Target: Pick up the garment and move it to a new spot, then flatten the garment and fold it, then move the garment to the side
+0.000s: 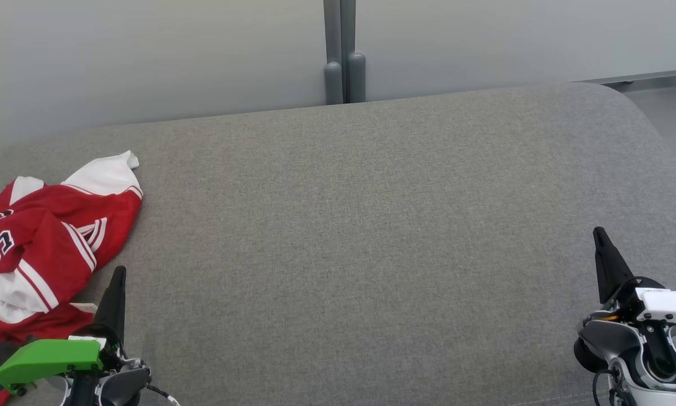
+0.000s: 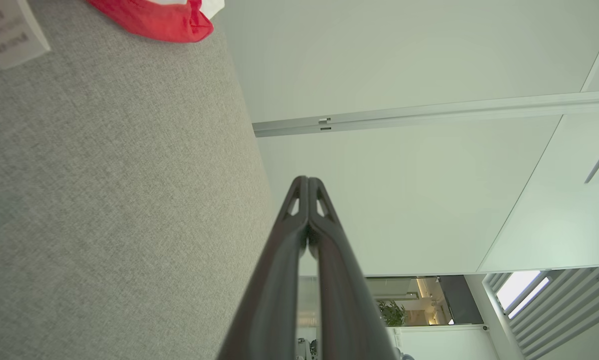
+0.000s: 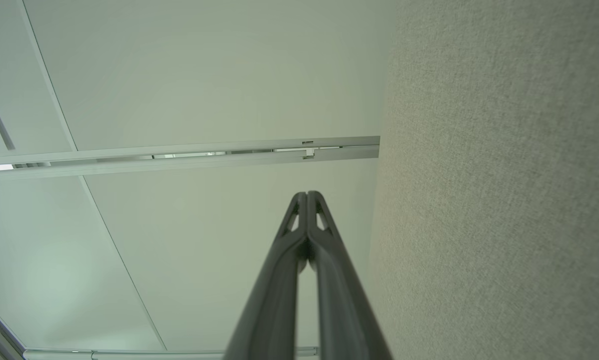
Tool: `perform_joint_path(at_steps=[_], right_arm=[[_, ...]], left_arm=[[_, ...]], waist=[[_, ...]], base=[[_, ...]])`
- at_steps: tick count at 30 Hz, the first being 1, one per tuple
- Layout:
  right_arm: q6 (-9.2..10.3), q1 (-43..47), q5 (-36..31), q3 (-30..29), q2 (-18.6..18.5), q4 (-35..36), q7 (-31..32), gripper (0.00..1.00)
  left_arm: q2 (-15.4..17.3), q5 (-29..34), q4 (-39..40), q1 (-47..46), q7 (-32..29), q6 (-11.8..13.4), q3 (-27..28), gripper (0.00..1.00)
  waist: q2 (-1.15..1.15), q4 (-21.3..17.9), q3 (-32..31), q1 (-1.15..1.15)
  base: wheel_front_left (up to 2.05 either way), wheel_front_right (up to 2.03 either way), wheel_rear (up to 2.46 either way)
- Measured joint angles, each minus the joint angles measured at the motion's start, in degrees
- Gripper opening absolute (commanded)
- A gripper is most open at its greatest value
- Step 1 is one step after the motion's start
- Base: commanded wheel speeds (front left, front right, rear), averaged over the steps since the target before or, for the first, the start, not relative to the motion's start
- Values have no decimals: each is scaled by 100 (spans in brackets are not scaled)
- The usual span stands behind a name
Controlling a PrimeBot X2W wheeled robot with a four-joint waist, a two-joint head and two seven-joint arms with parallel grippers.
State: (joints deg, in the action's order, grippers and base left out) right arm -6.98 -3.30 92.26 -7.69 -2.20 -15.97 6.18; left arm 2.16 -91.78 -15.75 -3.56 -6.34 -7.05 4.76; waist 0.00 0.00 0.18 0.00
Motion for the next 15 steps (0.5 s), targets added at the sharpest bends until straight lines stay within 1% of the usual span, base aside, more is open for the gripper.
perform_joint_path(at_steps=[6,7,11,15], right_arm=[[0,0,0,0,0,0,0,0],[0,0,0,0,0,0,0,100],[4,180,0,22,83,-164,-2,100],[5,232,-2,26,82,-159,-41,100]], left_arm=[[0,0,0,0,0,0,0,0],[0,0,0,0,0,0,0,100],[-64,1,-181,157,2,5,-22,100],[-85,1,-189,205,11,5,-94,100]], waist=[[0,0,0,0],[0,0,0,0],[0,0,0,0],[0,2,2,0]], base=[[0,0,0],[0,0,0],[0,0,0],[0,0,0]])
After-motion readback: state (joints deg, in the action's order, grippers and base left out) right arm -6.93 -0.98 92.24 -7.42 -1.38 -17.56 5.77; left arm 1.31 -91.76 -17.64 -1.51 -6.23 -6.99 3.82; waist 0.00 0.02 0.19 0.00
